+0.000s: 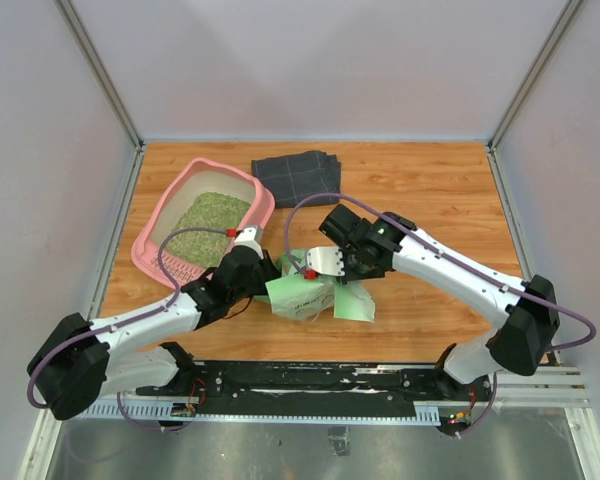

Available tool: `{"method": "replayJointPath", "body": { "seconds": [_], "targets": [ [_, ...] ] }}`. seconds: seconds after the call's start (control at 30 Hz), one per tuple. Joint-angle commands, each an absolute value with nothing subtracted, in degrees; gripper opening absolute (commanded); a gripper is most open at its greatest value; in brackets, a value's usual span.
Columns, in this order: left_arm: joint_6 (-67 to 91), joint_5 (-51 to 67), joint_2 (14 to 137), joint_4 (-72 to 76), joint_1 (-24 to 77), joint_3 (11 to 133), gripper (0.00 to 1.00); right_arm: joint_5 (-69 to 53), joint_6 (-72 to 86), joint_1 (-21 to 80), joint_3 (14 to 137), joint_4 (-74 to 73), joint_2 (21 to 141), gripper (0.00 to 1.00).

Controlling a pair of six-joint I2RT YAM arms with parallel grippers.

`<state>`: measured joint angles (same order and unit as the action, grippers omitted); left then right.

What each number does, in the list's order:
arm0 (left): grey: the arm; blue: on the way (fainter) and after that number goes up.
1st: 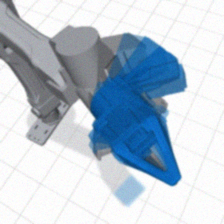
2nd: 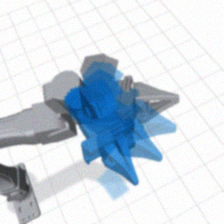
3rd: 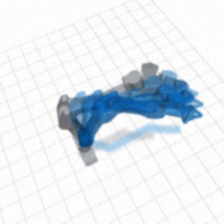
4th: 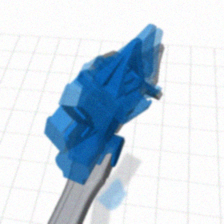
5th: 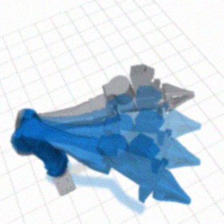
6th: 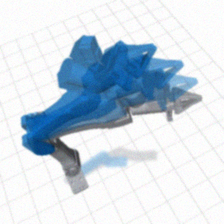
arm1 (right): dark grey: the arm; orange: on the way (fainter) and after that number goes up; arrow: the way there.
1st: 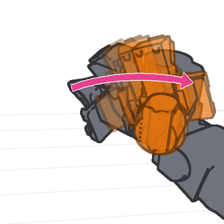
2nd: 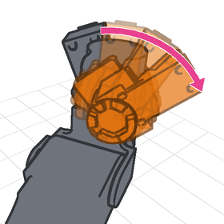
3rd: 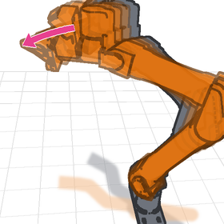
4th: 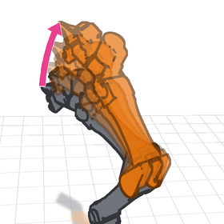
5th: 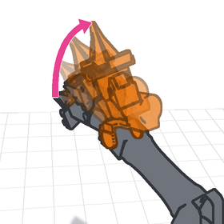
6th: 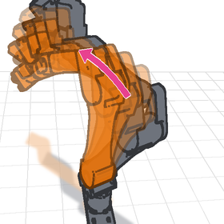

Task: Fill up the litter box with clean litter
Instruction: 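Scoop the cat litter from the cat litter bag.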

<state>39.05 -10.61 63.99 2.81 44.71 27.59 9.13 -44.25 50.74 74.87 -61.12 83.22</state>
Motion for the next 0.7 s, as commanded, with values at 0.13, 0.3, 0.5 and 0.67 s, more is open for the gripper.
{"method": "replayJointPath", "body": {
  "seconds": [0.13, 0.3, 0.5, 0.67],
  "targets": [
    [39.81, -8.82, 65.26, 7.88, 42.54, 24.11, 0.16, 4.68, -47.26, 52.76, 75.49, -55.05, 87.70, 0.01],
    [40.13, -7.91, 67.71, 10.97, 42.45, 22.82, 0.16, -0.98, -48.05, 52.36, 71.98, -50.59, 86.46, 0.01],
    [38.26, -7.06, 72.29, 12.95, 42.28, 25.08, 0.16, -10.98, -50.04, 47.97, 67.47, -45.10, 83.73, 0.01],
    [36.56, -6.23, 73.52, 10.05, 40.80, 29.74, 0.18, -13.45, -49.57, 44.68, 65.97, -43.44, 83.61, 0.01]
  ]
}}
